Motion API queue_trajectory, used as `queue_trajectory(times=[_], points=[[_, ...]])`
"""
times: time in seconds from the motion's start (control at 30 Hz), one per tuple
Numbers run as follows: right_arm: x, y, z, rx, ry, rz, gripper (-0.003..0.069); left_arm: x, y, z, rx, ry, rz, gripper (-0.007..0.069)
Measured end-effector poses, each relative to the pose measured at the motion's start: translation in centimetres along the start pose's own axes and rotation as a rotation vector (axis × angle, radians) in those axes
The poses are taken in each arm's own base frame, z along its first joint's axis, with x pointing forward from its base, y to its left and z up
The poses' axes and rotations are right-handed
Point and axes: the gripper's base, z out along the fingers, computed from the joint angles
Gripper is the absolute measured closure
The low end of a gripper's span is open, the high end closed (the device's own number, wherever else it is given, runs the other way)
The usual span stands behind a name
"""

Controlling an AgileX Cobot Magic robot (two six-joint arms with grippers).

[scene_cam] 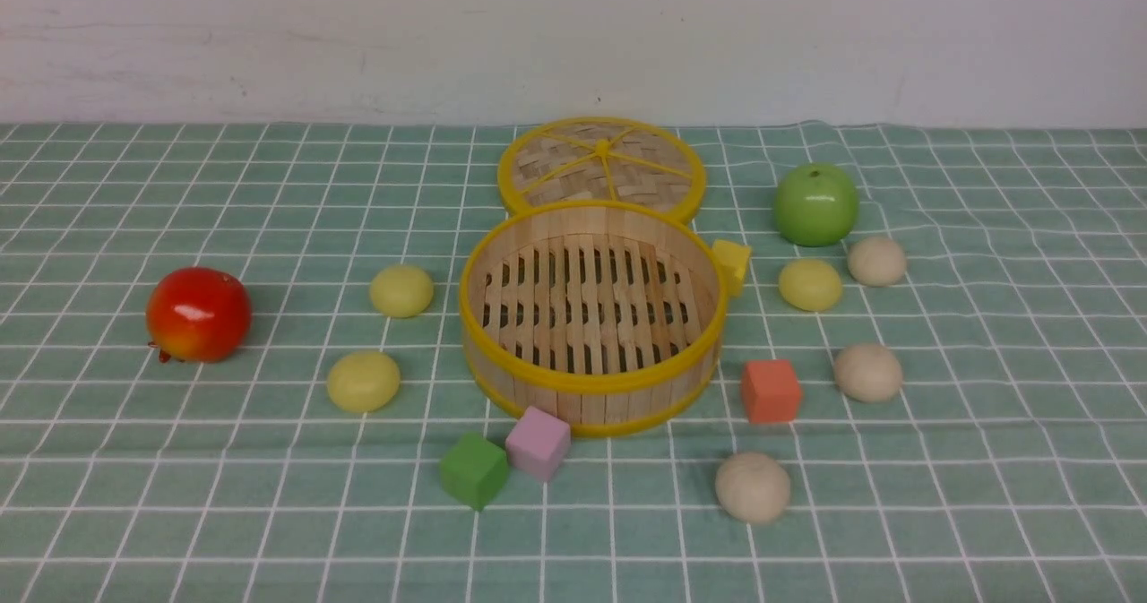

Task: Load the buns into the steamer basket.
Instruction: Use the left arm to grab a steamed stuffed bun

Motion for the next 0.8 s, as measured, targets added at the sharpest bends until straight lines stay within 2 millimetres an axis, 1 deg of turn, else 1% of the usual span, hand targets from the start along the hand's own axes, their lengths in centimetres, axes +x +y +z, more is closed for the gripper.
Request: queue_trajectory(times=[0.17,0.4,0.7,0.8], points=[[0.0,0.0,0.0,0.0,0.0,0.0,0.042,-0.01,0.05,0.0,-0.006,-0.001,0.017,0.0386],[0.0,0.0,0.0,0.0,0.0,0.0,0.042,-0.11,0.43,-0.01,-0.048,-0.009,0.121,0.0386],[0.0,0.0,0.0,0.0,0.0,0.0,0.042,-0.14,0.51,-0.02,-0.056,-0.011,0.143,0.0386],[0.0,0.0,0.0,0.0,0.0,0.0,0.042,-0.37,0.61,-0.03,-0.07,-0.034,0.191,0.0386]])
